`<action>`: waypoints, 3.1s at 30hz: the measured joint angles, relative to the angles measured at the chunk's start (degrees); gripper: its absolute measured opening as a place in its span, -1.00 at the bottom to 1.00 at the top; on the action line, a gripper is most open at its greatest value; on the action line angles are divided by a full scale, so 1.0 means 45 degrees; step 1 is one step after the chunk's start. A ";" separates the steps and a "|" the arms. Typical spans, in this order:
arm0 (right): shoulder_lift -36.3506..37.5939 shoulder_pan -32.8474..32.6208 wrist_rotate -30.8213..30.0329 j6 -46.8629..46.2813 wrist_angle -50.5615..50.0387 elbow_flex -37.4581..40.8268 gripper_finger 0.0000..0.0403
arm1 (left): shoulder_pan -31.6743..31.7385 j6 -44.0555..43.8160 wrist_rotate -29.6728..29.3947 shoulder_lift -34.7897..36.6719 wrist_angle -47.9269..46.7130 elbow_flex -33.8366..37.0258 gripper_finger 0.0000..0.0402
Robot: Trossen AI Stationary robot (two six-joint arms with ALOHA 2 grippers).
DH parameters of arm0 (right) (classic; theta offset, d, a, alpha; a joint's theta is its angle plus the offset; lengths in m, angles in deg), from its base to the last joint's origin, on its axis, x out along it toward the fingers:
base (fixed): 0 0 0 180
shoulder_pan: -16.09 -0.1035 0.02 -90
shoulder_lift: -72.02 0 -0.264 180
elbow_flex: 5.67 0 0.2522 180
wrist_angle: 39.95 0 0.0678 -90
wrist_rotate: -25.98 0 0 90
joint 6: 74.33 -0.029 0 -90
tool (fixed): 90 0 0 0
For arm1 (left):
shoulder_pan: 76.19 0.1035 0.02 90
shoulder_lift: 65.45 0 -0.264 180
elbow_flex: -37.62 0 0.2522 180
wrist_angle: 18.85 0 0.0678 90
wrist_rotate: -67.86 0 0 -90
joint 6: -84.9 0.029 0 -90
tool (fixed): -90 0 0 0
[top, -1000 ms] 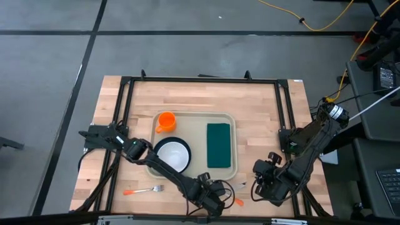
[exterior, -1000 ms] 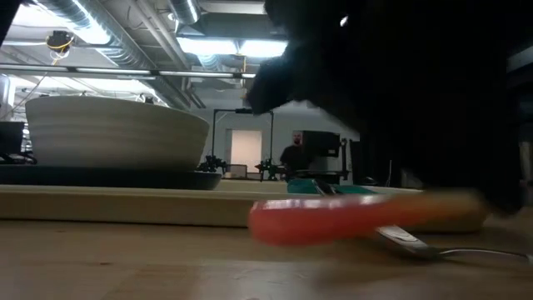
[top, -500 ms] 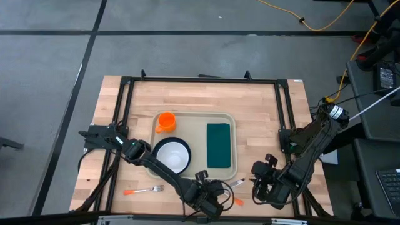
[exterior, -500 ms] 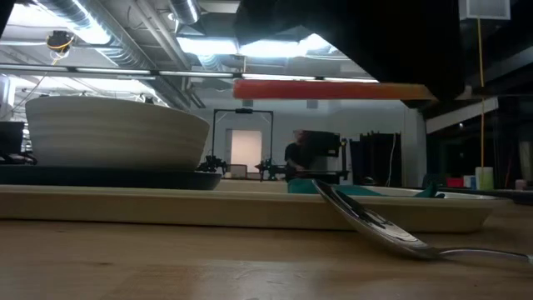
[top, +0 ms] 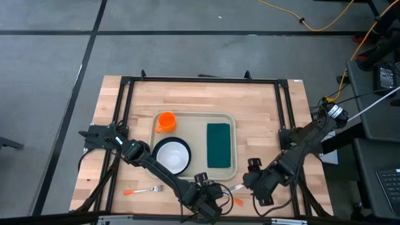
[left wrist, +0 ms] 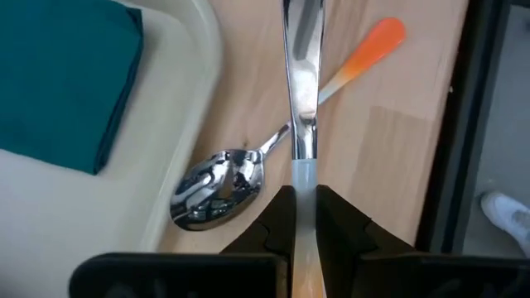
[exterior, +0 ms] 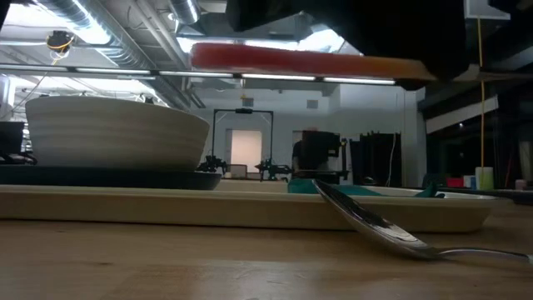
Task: Set up tray
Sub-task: Put the orange knife on the dark green napkin
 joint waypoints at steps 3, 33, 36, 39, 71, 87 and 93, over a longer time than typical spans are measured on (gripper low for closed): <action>0.0000 0.0408 0.0861 0.1559 0.0188 0.0000 0.52 | 0.0015 0.0347 0.0089 0.0000 0.0001 0.0000 -0.91; -0.1287 0.2920 0.3511 0.3692 0.0883 0.0007 -0.06 | 0.0627 0.1733 -0.0330 0.0947 -0.0614 0.0015 -0.91; -0.1287 0.2928 0.3589 0.3672 0.0875 0.0008 -0.06 | 0.0623 0.1740 -0.0257 0.0939 -0.0782 0.0015 -0.91; -0.1287 0.2933 0.3675 0.3652 0.0870 0.0005 -0.06 | 0.0627 0.1740 -0.0125 0.0855 -0.0832 0.0015 -0.91; -0.1251 0.3088 0.4324 0.2930 0.0909 -0.0015 -0.95 | 0.0609 0.1691 -0.0132 0.0709 -0.1052 0.0141 -1.00; -0.0881 0.3292 0.4704 0.3386 -0.0646 -0.0456 -0.99 | 0.0512 0.0751 -0.0012 0.1245 -0.2658 0.0029 -0.99; -0.0923 0.3872 0.4566 0.5216 -0.4150 -0.2255 -0.99 | 0.0442 0.0068 -0.0348 0.1901 -0.3584 0.0021 -1.00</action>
